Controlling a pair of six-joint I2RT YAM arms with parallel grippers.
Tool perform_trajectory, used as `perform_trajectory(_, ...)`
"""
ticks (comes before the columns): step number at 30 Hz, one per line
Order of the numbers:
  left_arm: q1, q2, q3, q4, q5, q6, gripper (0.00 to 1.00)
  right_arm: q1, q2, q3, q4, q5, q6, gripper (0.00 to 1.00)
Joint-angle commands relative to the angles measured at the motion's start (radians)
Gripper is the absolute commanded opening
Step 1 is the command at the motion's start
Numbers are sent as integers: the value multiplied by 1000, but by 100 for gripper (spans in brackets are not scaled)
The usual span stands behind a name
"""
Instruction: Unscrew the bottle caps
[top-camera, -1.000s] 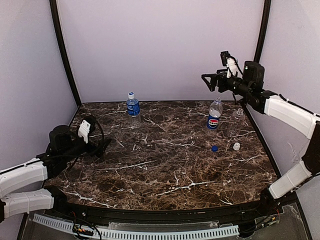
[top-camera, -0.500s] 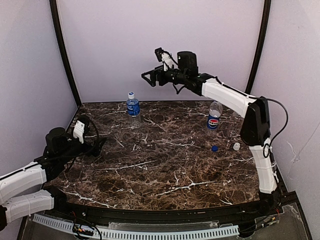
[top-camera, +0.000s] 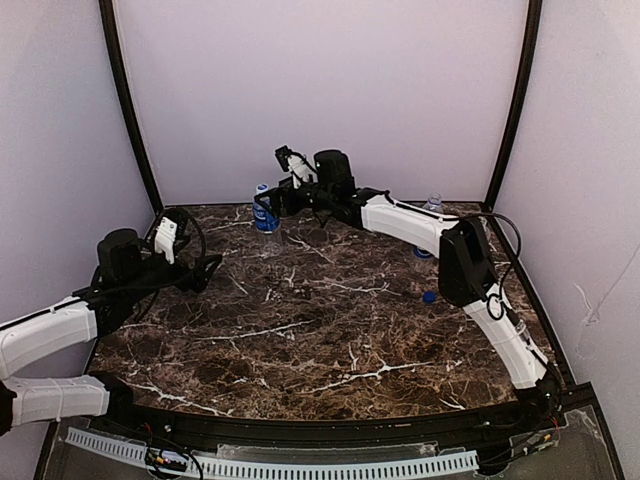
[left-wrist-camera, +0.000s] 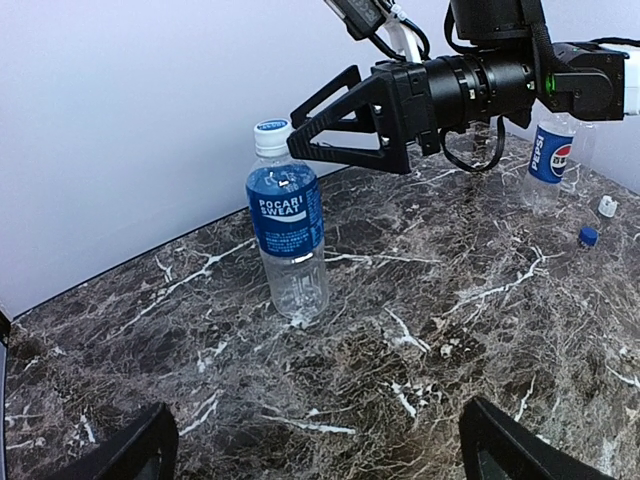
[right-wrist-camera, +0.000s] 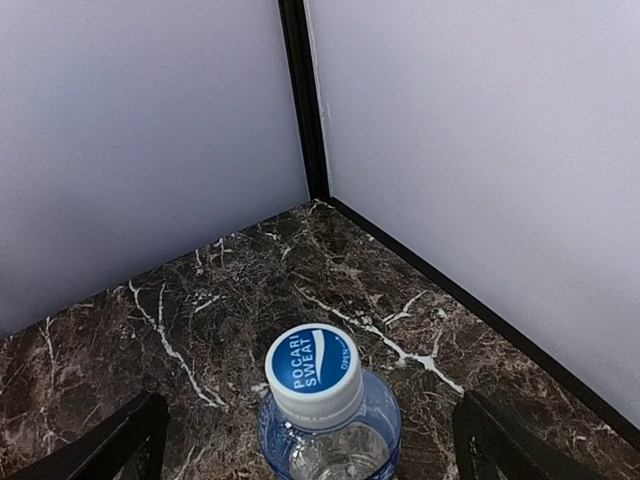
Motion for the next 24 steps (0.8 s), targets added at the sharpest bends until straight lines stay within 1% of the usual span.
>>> perform_trajectory(1, 6, 18, 12, 2, 28, -7, 99, 19, 71, 72, 129, 45, -5, 97)
perform_trajectory(6, 6, 25, 20, 3, 29, -13, 99, 20, 114, 91, 224, 122, -22, 89)
perform_trajectory(12, 7, 27, 19, 9, 28, -14, 99, 28, 155, 126, 271, 112, -51, 81)
perform_trajectory(16, 7, 30, 19, 12, 27, -10, 99, 29, 172, 138, 293, 102, -41, 71)
perform_trajectory(21, 6, 34, 28, 20, 28, -4, 99, 31, 182, 147, 282, 96, -42, 70)
perform_trajectory(24, 6, 38, 30, 23, 32, -2, 99, 31, 184, 150, 268, 86, -40, 67)
